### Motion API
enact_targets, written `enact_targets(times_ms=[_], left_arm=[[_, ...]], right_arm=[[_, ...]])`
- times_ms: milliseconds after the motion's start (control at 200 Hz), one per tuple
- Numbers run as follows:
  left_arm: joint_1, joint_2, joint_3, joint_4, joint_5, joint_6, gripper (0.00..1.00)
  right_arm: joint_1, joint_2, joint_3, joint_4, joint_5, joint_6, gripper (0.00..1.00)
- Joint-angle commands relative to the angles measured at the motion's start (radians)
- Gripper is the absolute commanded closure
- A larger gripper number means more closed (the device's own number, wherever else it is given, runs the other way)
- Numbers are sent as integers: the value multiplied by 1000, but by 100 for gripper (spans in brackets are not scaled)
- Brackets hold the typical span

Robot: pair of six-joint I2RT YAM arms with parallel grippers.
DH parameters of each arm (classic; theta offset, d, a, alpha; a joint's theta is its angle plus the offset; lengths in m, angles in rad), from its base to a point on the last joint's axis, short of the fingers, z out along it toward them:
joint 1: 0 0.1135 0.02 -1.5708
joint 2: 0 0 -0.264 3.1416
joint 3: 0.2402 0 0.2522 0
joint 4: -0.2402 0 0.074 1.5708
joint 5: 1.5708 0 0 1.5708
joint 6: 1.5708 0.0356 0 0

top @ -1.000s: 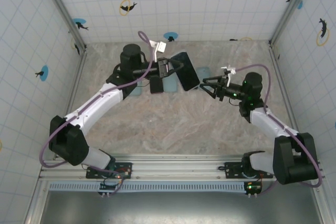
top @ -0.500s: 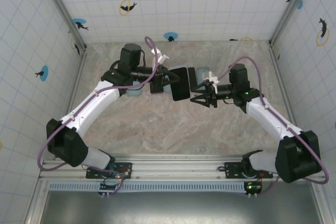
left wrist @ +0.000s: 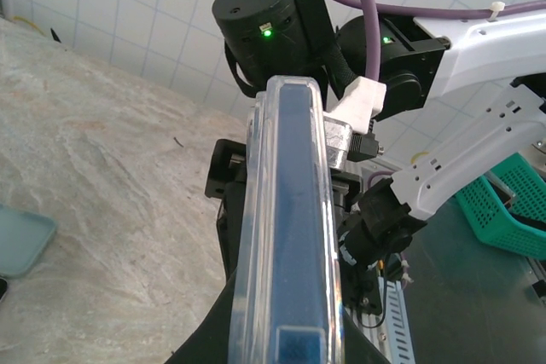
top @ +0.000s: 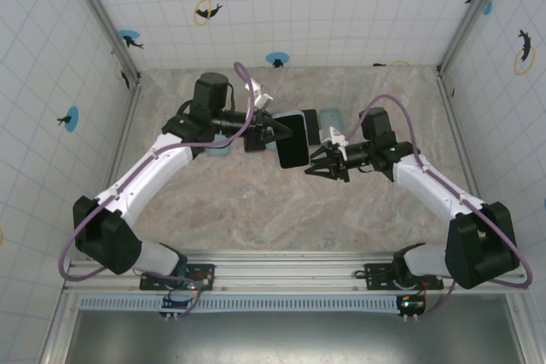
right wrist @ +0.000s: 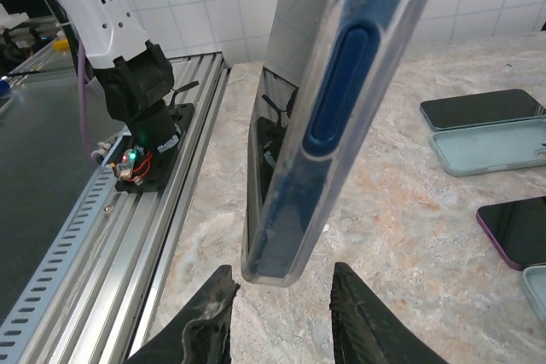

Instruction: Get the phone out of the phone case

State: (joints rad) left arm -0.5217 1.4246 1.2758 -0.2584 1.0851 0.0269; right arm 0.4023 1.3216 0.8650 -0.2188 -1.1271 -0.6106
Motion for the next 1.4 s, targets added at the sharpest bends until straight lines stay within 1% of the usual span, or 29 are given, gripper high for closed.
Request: enact_targets(times_ms=[0, 85, 240, 495, 681, 796, 991, 1071, 1271, 1396], left_arm=[[6, -35, -4, 27, 53, 26, 100], [7, -32, -4, 24, 56, 25, 100], [7, -27, -4, 16, 44, 31, 100], [7, -12, 2, 12, 51, 27, 100], [7, -12, 2, 13, 67, 16, 100], [8, -11, 1, -4, 79, 15, 100], [8, -8, 0, -25, 103, 2, 100], [8, -6, 2, -26, 120, -9, 100], [11, -10, 0, -35, 156, -25, 100], [20, -2, -1, -15, 180, -55, 100]], right_arm=[[10, 16, 54, -8, -27, -18, 68], [10, 22, 58, -2, -25, -14, 70], [11, 25, 61, 19, -41, 3, 70], [17, 34, 70, 12, -35, 3, 71], [21, 46, 81, -9, -19, -10, 76], [26, 54, 92, -30, 8, -28, 79], [35, 81, 140, -132, 47, -122, 82], [51, 84, 154, -156, 90, -151, 84], [61, 70, 150, -148, 145, -175, 85], [73, 54, 140, -112, 189, -166, 86]])
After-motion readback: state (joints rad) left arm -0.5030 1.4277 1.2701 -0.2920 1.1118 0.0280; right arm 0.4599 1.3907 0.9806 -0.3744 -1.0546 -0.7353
